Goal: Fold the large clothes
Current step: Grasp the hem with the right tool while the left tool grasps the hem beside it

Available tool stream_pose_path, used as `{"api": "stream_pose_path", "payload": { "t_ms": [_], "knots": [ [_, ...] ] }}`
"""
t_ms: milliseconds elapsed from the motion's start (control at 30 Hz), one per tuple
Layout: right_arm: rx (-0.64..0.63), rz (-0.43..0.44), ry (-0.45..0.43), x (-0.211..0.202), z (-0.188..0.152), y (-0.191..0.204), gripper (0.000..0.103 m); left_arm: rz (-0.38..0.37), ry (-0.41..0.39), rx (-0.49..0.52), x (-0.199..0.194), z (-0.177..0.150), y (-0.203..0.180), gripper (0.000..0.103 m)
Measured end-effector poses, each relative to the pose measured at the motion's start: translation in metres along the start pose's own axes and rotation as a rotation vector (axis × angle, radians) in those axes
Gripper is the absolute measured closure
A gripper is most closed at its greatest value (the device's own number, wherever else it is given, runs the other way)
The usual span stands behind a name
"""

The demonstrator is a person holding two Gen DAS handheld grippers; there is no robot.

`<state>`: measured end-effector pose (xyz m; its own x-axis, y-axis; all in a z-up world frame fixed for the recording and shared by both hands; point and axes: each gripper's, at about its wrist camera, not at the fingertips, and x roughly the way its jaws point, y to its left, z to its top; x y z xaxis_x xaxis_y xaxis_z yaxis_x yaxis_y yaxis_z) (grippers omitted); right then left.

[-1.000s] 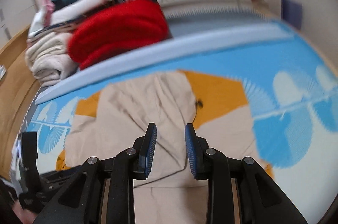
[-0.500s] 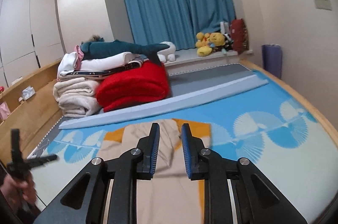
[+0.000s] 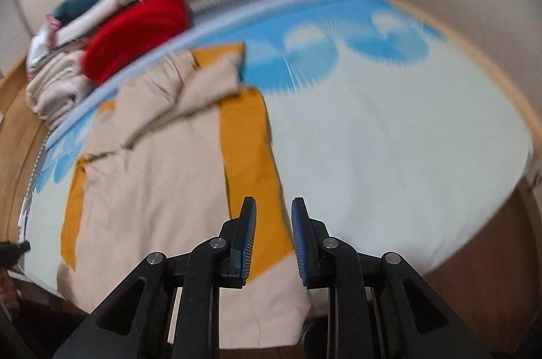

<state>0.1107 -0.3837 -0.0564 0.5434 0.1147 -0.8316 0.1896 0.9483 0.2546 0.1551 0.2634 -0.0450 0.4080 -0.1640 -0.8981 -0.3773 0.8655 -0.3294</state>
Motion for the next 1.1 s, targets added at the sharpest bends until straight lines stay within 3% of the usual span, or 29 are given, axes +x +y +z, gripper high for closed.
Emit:
{"api": "stream_pose_path", "payload": {
  "t_ms": [167,233,267,333,467,600,767,867,933,967,1033,1100],
  "knots": [
    [0.011,-0.086,0.168,0.051,-0.021,-0.011,0.077,0.017,0.055,-0.096,0.042,-0.009,0.036,0.088],
    [0.024,-0.074,0.213,0.064,-0.025,-0.014,0.077,0.070,0.138,-0.170,0.066,-0.010,0.049,0.087],
    [0.026,-0.082,0.236,0.070,-0.027,-0.016,0.076,0.082,0.147,-0.177,0.070,-0.010,0.052,0.086],
    [0.033,-0.113,0.285,0.083,-0.033,-0.022,0.074,0.129,0.162,-0.171,0.079,-0.011,0.055,0.071],
    [0.079,-0.106,0.362,0.100,-0.043,-0.033,0.072,0.148,0.188,-0.157,0.088,-0.011,0.057,0.068],
    [0.065,-0.113,0.381,0.102,-0.048,-0.031,0.071,0.166,0.206,-0.149,0.095,-0.012,0.057,0.061],
    [0.047,-0.110,0.380,0.100,-0.053,-0.028,0.071,0.203,0.250,-0.089,0.109,-0.018,0.050,0.061],
    [0.035,-0.073,0.391,0.100,-0.055,-0.024,0.071,0.219,0.244,-0.051,0.109,-0.022,0.046,0.064],
    [-0.006,-0.079,0.392,0.100,-0.056,-0.019,0.071,0.220,0.248,-0.029,0.109,-0.025,0.043,0.087],
    [-0.020,-0.079,0.392,0.100,-0.057,-0.017,0.073,0.205,0.247,-0.017,0.108,-0.027,0.040,0.092],
    [-0.032,-0.047,0.390,0.096,-0.058,-0.014,0.094,0.194,0.225,0.007,0.102,-0.029,0.035,0.099],
    [-0.024,-0.022,0.361,0.086,-0.055,-0.015,0.100,0.165,0.181,0.033,0.086,-0.030,0.026,0.100]
  ]
}}
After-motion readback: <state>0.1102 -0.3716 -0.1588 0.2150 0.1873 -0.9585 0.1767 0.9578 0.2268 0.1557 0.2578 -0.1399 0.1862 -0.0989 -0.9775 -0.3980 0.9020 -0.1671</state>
